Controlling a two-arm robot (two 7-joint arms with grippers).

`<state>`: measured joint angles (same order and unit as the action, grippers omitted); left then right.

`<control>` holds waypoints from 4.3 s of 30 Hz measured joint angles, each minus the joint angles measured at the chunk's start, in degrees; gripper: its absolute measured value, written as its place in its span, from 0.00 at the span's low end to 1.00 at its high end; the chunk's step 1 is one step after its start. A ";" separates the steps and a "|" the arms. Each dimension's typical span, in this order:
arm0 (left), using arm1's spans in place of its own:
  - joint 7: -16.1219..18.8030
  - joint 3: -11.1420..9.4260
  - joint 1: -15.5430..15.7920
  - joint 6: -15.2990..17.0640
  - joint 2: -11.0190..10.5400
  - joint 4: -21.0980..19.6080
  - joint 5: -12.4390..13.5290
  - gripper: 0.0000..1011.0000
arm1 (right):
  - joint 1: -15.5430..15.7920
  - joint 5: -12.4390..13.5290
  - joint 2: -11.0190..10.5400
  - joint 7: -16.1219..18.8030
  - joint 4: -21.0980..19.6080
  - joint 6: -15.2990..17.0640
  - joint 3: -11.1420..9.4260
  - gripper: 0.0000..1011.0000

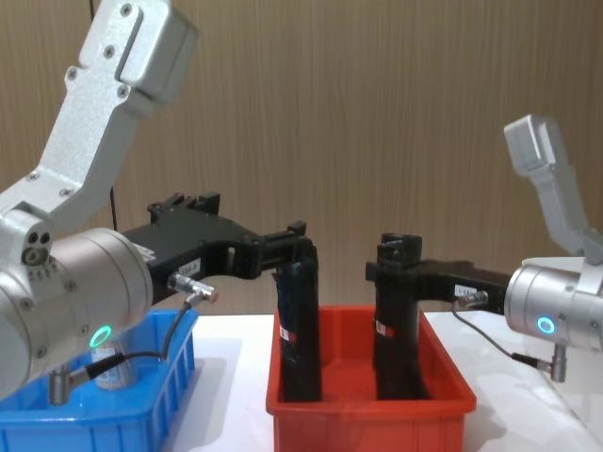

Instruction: Pick the cotton swabs from the blue box and place them into the white box.

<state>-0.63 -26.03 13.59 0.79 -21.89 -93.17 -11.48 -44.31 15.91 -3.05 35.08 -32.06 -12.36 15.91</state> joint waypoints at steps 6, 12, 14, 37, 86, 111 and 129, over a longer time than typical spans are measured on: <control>0.00 0.00 0.00 0.00 0.00 0.00 0.00 0.99 | 1.85 0.41 -0.61 -0.60 -4.88 1.04 -0.15 0.48; 0.00 0.00 0.00 0.00 0.00 0.00 0.00 0.99 | 4.39 0.81 -1.60 -1.58 -12.19 3.01 -0.40 0.45; 0.00 0.00 0.00 0.00 0.00 0.00 0.00 0.99 | 5.07 0.91 -1.91 -1.88 -14.30 3.57 -0.48 0.44; 0.00 0.00 0.00 0.00 0.00 0.00 0.00 0.99 | 12.49 -0.92 -7.75 -11.83 -41.06 10.99 -4.35 0.36; 0.00 0.00 0.00 0.00 0.00 0.00 0.00 0.99 | 7.19 -3.90 -13.95 -21.42 -26.38 18.95 -11.97 0.36; 0.00 0.00 0.00 0.00 0.00 0.00 0.00 0.99 | 6.88 -0.78 -14.41 -18.79 -22.84 17.37 -13.21 0.94; 0.00 0.00 0.00 0.00 0.00 0.00 0.00 0.99 | 7.92 -0.01 -14.77 -18.28 -24.07 16.89 -13.78 0.99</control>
<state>-0.62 -26.03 13.59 0.79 -21.90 -93.18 -11.48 -36.39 15.90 -17.83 16.80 -56.13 4.53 2.13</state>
